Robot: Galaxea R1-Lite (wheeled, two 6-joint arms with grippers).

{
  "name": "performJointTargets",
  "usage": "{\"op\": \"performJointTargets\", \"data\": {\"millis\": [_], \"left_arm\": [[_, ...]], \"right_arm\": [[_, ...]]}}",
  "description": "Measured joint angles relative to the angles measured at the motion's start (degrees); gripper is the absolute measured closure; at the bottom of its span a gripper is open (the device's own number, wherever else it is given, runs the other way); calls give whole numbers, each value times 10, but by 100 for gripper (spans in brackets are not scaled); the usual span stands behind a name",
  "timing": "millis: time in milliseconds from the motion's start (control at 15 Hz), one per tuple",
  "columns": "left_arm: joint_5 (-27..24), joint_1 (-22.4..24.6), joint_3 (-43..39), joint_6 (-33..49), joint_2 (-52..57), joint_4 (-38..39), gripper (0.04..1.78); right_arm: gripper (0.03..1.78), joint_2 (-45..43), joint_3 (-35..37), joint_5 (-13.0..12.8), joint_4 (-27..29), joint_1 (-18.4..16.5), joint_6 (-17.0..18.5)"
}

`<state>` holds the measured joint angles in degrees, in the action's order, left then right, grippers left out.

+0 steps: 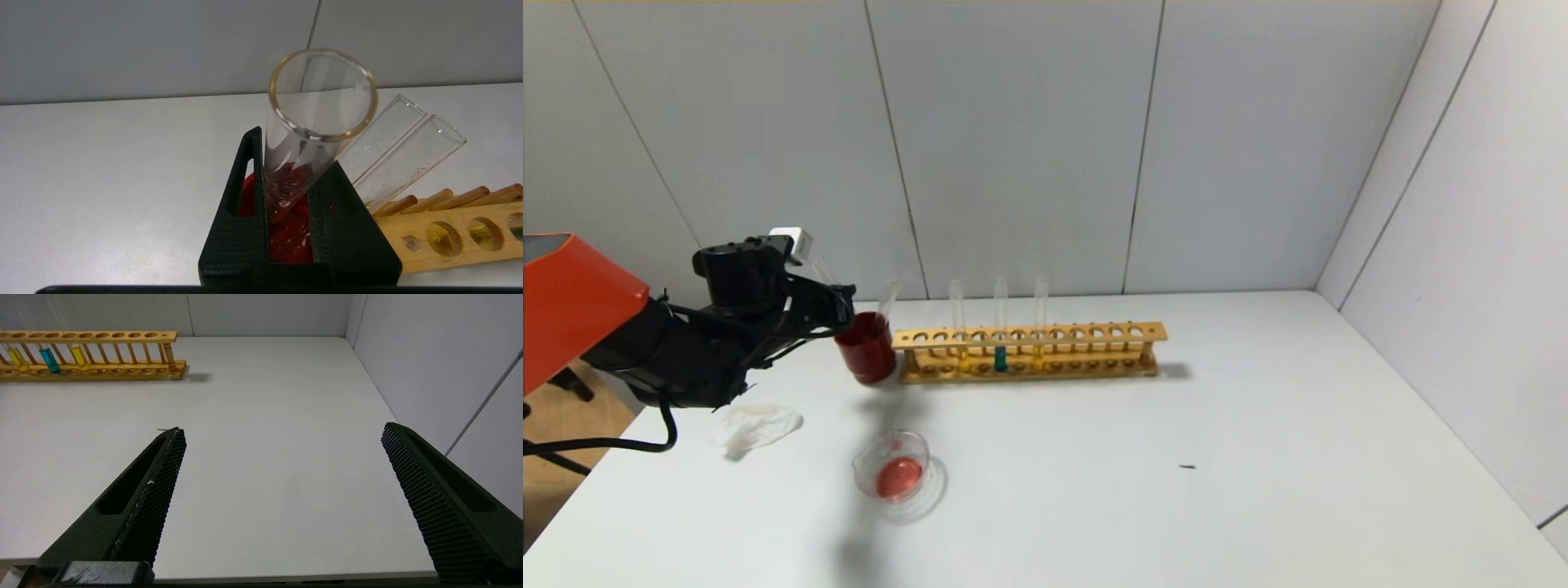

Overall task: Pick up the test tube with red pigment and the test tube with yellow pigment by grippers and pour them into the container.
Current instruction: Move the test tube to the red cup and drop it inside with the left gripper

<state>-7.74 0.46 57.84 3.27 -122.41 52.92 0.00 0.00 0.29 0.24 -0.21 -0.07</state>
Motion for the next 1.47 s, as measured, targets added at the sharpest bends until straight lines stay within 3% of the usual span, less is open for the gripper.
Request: {"op": "performJointTargets", "data": {"millis": [1200,1467], "left_arm": [[5,-2,19,-33,-13,-19,149],[6,-6,20,-34,-12,-17,128]], "right_arm": [[6,0,0,0,0,0,0],[6,0,0,0,0,0,0]]}}
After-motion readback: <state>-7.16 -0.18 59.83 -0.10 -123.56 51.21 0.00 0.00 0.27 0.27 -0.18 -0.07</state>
